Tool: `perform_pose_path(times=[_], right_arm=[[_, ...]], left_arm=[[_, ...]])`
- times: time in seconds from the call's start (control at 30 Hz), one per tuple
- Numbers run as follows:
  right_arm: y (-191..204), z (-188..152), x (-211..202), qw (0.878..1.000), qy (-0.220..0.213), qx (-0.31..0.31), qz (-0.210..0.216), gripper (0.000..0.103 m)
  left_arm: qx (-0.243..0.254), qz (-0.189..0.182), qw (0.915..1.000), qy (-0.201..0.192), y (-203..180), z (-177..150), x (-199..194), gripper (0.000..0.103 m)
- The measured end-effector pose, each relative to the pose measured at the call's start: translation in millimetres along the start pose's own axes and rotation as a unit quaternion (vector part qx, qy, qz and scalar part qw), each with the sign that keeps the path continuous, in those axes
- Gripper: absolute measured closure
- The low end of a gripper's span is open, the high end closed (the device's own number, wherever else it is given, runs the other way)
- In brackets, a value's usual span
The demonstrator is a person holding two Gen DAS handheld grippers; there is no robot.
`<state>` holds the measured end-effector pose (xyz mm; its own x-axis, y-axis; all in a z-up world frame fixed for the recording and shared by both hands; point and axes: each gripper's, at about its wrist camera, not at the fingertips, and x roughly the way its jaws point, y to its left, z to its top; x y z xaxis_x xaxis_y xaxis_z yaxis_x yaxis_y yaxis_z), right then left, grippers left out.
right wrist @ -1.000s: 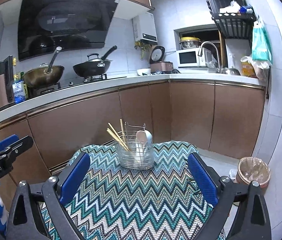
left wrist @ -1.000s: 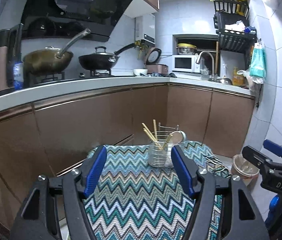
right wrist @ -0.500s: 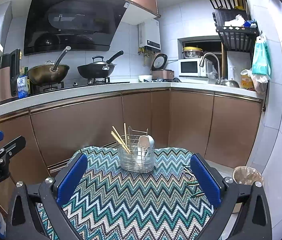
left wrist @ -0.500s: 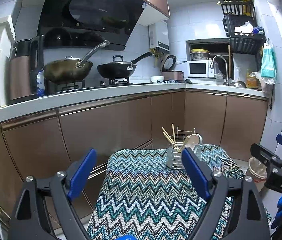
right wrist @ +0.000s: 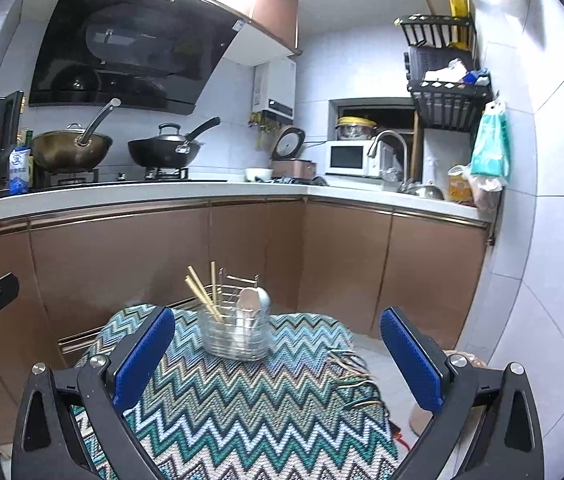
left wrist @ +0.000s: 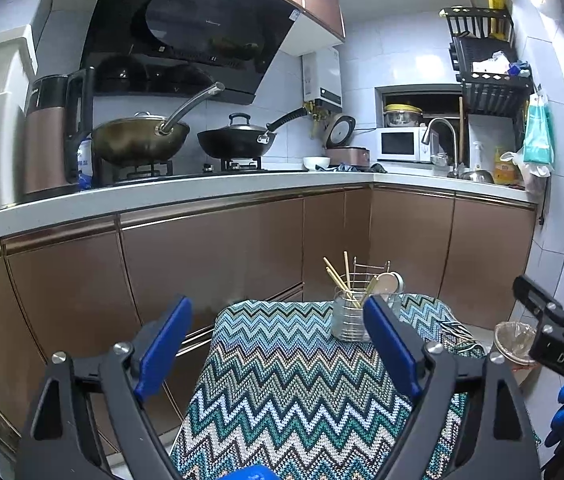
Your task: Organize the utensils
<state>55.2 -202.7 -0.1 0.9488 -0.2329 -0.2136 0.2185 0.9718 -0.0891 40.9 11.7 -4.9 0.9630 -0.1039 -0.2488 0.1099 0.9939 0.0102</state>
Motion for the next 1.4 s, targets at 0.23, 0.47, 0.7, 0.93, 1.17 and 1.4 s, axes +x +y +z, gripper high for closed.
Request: perform_pose_path(times=[0.23, 0.47, 0.7, 0.93, 1.17, 1.4], right_arm=[[-1, 3, -1, 1.000, -0.006, 0.001, -0.020, 0.000], [-4, 3, -4, 0.999, -0.015, -0.002, -0.033, 0.000], [-9, 2, -3, 0.999, -0.015, 0.001, -0.037, 0.000], [-13, -1, -1, 0.999, -0.012, 0.005, -0.039, 0.000], [-17, -3, 3, 0.999, -0.006, 0.008, -0.041, 0.000], [-18, -4, 4, 0.999, -0.004, 0.007, -0.042, 0.000]], left_arm=[[-0.003, 0.000, 1.0000, 0.008, 1, -3, 7, 0.016], [-0.003, -0.001, 0.9999, 0.016, -2, -6, 14, 0.016], [-0.003, -0.002, 0.9998, 0.021, -5, -8, 18, 0.016], [0.000, -0.005, 0.9997, 0.025, -10, -10, 23, 0.016], [0.002, -0.007, 0.9996, 0.027, -11, -11, 26, 0.016], [0.000, -0.007, 0.9996, 0.025, -12, -11, 27, 0.016]])
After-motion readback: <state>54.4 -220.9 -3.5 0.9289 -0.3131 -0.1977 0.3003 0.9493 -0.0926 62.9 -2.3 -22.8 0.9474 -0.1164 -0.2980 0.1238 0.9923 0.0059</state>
